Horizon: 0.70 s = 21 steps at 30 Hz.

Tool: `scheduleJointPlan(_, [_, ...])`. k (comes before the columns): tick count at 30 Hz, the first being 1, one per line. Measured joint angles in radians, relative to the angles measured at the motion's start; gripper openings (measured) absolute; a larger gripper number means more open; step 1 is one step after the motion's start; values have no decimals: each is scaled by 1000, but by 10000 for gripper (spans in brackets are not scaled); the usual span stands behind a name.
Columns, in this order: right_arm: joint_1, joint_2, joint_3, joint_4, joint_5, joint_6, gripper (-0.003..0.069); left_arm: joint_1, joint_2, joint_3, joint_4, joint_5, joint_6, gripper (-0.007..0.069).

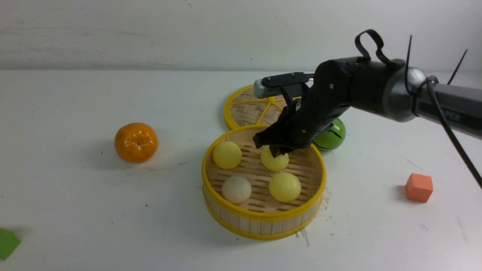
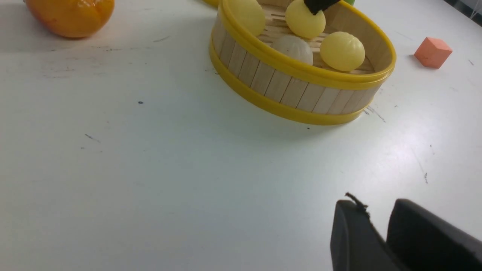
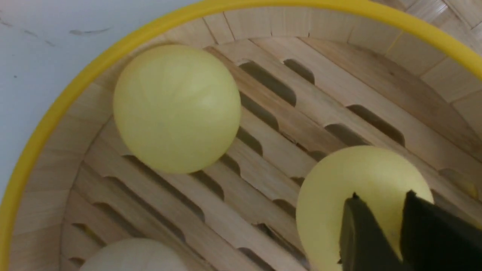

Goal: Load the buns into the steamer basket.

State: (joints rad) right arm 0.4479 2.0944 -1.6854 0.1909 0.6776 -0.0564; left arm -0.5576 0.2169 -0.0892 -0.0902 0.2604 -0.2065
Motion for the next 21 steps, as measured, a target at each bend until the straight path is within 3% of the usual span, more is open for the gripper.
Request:
scheduleJointPlan(1, [0, 0, 0, 0, -2, 0, 219, 0, 0, 0, 0, 0, 0, 143])
scheduleJointPlan(3, [0, -1, -7, 1, -6, 0, 395, 0, 0, 0, 0, 0, 0, 145])
scheduleJointPlan(4, [0, -2, -11, 1, 1, 0, 445, 0, 0, 0, 0, 0, 0, 144])
scheduleJointPlan(5, [0, -4, -12, 1, 5, 0, 445, 0, 0, 0, 0, 0, 0, 144])
scheduleJointPlan(8, [0, -72, -35, 2, 170, 1, 619, 0, 0, 0, 0, 0, 0, 148])
scheduleJointPlan(10, [0, -126, -36, 0, 241, 11, 627, 0, 0, 0, 0, 0, 0, 149])
scheduleJointPlan(13, [0, -238, -29, -32, 387, 56, 593, 0, 0, 0, 0, 0, 0, 153])
scheduleJointPlan(21, [0, -637, 228, -78, 502, 232, 153, 0, 0, 0, 0, 0, 0, 162])
